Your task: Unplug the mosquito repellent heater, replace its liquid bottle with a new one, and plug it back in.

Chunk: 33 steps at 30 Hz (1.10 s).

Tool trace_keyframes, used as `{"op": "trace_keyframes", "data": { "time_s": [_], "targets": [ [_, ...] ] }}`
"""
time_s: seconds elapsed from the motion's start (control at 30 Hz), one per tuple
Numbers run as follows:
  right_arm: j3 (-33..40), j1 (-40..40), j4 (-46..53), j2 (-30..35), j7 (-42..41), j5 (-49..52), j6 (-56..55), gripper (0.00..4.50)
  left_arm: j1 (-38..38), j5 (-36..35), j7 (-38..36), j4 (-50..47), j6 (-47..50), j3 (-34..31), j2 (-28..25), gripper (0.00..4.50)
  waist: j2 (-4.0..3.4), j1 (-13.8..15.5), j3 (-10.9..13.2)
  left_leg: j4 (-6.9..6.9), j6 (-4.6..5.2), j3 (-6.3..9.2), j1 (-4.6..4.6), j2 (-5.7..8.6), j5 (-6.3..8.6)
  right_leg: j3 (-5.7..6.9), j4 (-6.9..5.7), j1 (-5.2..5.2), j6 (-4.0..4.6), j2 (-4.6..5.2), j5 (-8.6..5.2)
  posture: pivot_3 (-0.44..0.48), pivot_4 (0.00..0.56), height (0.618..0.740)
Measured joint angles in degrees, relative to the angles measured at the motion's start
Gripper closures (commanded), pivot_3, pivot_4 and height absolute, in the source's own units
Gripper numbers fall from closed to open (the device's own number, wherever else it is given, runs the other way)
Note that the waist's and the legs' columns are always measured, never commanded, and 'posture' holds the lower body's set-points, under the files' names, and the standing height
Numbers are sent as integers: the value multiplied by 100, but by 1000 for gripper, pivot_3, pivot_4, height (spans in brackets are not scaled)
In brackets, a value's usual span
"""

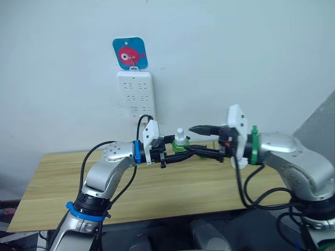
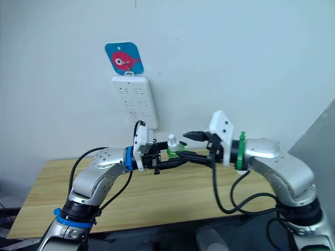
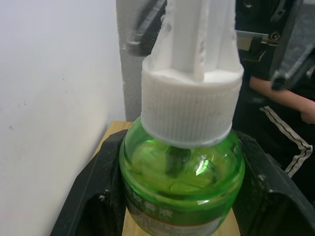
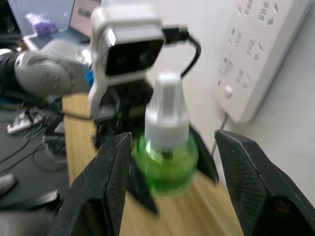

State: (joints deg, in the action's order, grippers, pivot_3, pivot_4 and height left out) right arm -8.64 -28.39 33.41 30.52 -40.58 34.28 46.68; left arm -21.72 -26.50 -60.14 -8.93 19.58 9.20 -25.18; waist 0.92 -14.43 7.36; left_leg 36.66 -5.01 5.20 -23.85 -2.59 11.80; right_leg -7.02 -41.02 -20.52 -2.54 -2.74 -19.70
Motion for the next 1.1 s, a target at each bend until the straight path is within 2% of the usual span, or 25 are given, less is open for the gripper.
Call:
{"op": "trace_keyframes", "data": {
  "time_s": [0.23, 0.4, 0.63, 0.73, 0.83, 0.93, 1.1],
  "targets": [
    [-452, -250, -176, -474, 340, -406, -114, 1691, 2, 3, -45, 0, 0, 3, -17, 2216, 0, 17, 0, 0, 0, -1, 0, 1, 0, 0, 4, 1, -1, 4, 0, -232, 50, 740],
    [-440, -259, -417, -413, 298, -562, -185, 1691, 5, 14, -25, 0, 0, 3, -15, 2216, 0, 20, 0, 0, 0, -2, -2, 2, 0, -1, 5, 0, -1, 4, 0, -229, 52, 740],
    [161, -176, -394, 361, -297, 81, 74, 1691, 46, 25, 55, -2, -1, 5, -10, 2216, 0, 27, 0, -1, 0, -3, -1, 2, 0, -1, 4, 1, -1, 4, 0, -233, 55, 740],
    [608, -99, -424, 964, -594, 340, 269, 1691, 80, 24, 26, -4, -9, 14, -13, 2216, 0, 28, 0, -1, 0, -10, 0, 3, 0, -5, 6, 1, -1, 4, 0, -235, 56, 740],
    [752, 68, -387, 1470, -1026, 584, 423, 1691, 94, 25, -10, -4, -19, 13, -30, 2216, 0, 28, 0, -5, 1, -11, 1, 2, 1, -6, 10, 0, -1, 4, 0, -237, 56, 740],
    [752, 66, -208, 1425, -1101, 821, 503, 1691, 93, 25, -34, -4, -26, 15, -19, 2216, 0, -18, 0, -7, 1, -22, 7, -3, 1, -16, 7, -3, -1, 0, 0, -236, 55, 740],
    [534, -324, -153, 601, -502, 907, 523, 1691, 108, 29, -62, -11, -33, 18, -31, 2216, 0, -3, 0, -6, 1, -21, 4, -2, 1, -16, 8, -3, -1, 0, 0, -234, 54, 740]
  ]
}}
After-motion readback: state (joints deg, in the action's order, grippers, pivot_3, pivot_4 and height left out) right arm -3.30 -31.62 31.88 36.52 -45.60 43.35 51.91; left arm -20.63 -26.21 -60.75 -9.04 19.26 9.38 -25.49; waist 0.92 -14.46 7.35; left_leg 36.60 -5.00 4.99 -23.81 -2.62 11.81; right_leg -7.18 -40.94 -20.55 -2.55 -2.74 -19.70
